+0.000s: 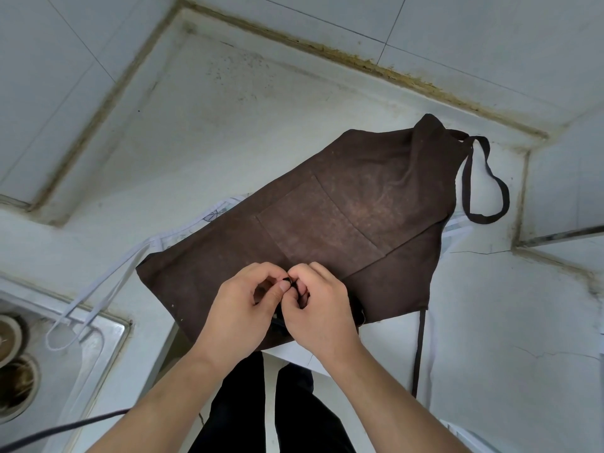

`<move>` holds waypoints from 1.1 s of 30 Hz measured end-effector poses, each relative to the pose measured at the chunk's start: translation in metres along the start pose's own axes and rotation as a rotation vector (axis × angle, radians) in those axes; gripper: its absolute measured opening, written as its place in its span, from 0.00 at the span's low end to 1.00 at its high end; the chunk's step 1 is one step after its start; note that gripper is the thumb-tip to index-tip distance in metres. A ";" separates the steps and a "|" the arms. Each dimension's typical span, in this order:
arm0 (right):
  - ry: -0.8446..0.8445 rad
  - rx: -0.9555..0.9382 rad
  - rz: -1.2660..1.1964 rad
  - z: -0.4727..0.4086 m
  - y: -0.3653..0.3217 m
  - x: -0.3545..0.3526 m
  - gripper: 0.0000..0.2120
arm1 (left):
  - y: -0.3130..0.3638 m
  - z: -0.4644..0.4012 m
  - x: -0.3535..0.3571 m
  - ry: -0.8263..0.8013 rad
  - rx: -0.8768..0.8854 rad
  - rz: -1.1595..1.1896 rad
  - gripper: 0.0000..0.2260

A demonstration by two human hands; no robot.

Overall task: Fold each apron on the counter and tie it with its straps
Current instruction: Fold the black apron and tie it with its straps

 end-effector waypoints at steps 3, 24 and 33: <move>0.001 0.016 -0.006 -0.001 0.003 0.000 0.07 | -0.004 0.000 -0.001 -0.010 -0.041 0.014 0.06; -0.002 -0.115 0.217 -0.001 0.001 -0.003 0.03 | -0.006 -0.001 -0.006 -0.034 -0.092 0.012 0.06; 0.001 -0.138 0.222 0.002 -0.001 -0.003 0.08 | -0.011 0.001 -0.008 -0.019 -0.124 0.011 0.05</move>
Point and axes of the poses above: each hand's wrist, its own z-axis away from the middle knuckle, its own x-axis out of the palm, y = z × x, the point moved 9 cm from there along -z, towards the middle knuckle, and after that the axes turned 2 degrees about z, right-handed, at the moved point
